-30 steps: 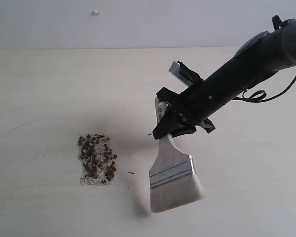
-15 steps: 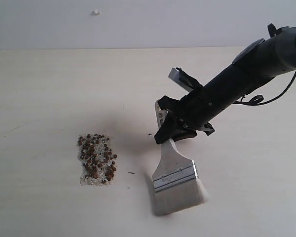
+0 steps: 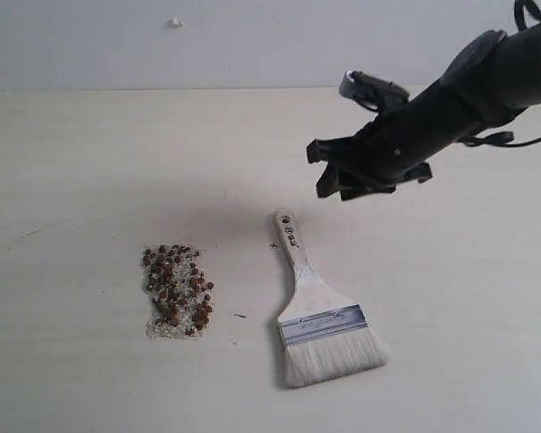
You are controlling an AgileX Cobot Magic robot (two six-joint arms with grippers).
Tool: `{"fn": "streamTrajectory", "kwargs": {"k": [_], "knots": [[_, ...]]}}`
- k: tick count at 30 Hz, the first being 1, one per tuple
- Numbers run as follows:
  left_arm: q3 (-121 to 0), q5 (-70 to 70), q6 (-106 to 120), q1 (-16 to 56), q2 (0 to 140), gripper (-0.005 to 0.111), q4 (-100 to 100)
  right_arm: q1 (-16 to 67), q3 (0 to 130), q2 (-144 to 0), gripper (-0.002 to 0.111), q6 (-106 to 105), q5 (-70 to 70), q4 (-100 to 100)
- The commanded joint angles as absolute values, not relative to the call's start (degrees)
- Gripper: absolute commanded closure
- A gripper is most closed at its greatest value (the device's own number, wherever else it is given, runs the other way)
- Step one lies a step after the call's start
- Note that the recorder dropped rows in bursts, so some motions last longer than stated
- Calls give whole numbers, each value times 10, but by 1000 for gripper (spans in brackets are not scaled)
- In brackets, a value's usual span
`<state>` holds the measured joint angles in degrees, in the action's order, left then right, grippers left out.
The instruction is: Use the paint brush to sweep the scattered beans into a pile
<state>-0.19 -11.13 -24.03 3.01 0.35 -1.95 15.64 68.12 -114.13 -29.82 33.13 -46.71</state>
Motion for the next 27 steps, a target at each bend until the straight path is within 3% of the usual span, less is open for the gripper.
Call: {"fn": "streamTrajectory", "kwargs": {"k": [1,2,12,19,27], "knots": [[0,-111,-242,34,0,107,-19,154,677,-1066,100,-199,238,-353],[0,-111,-242,34,0,107,-19,154,668,-1044,108,-191,218,-344],[0,-111,-242,34,0,107,-19,154,474,-850,108,-192,-26,-376],[0,-111,-242,34,0,107,-19,154,387,-761,108,-228,65,-369],[0,-111,-242,34,0,107,-19,154,384,-758,108,-228,97,-375]]}}
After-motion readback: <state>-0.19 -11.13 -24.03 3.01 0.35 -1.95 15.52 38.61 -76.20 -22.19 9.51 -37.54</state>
